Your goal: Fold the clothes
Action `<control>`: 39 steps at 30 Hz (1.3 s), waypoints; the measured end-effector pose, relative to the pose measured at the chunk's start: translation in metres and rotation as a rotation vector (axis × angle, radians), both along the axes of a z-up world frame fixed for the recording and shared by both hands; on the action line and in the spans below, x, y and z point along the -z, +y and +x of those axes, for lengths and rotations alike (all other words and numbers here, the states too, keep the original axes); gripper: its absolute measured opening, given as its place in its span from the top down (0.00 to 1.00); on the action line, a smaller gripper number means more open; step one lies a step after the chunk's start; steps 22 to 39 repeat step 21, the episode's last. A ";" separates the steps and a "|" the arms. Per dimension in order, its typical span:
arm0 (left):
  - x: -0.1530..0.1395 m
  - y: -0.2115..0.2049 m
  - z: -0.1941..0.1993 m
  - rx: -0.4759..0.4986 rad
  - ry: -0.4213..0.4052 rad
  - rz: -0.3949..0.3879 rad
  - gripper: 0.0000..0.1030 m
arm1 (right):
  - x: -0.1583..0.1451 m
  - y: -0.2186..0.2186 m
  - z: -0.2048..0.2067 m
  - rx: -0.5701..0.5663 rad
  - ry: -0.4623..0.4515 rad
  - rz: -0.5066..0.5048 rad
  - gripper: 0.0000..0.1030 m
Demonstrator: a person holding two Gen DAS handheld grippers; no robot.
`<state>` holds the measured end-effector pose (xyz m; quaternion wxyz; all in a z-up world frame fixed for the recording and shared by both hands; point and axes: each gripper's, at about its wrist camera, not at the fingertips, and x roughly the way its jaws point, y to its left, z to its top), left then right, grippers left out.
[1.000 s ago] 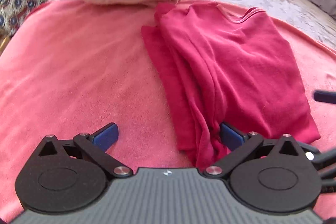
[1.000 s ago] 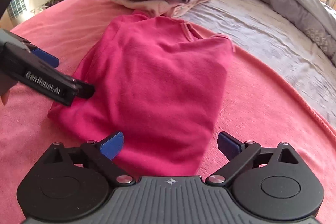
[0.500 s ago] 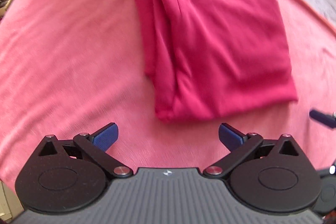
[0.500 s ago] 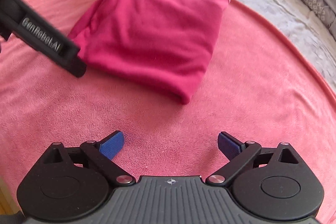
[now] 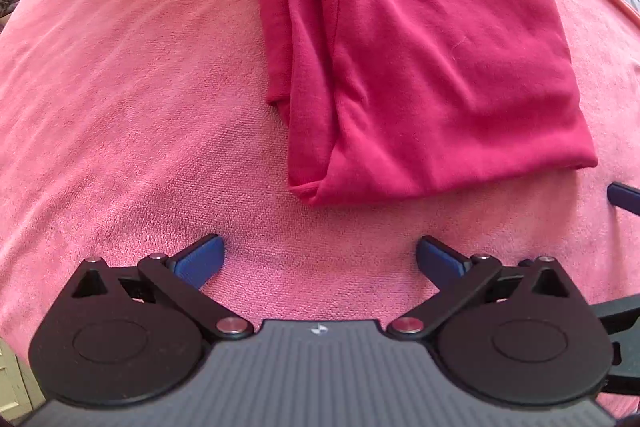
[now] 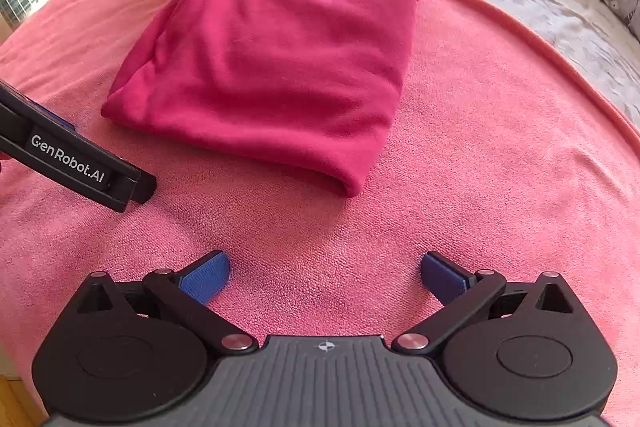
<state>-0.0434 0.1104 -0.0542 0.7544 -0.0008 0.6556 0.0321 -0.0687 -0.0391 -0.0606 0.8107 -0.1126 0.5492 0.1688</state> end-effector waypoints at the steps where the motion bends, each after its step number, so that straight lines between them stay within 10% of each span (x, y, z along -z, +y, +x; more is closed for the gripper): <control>1: 0.000 0.000 0.000 -0.010 -0.001 -0.003 0.00 | 0.000 0.000 -0.001 0.001 -0.002 0.001 0.00; 39: -0.003 -0.004 -0.006 -0.089 0.023 -0.002 0.00 | -0.004 -0.004 -0.027 0.016 -0.060 0.025 0.00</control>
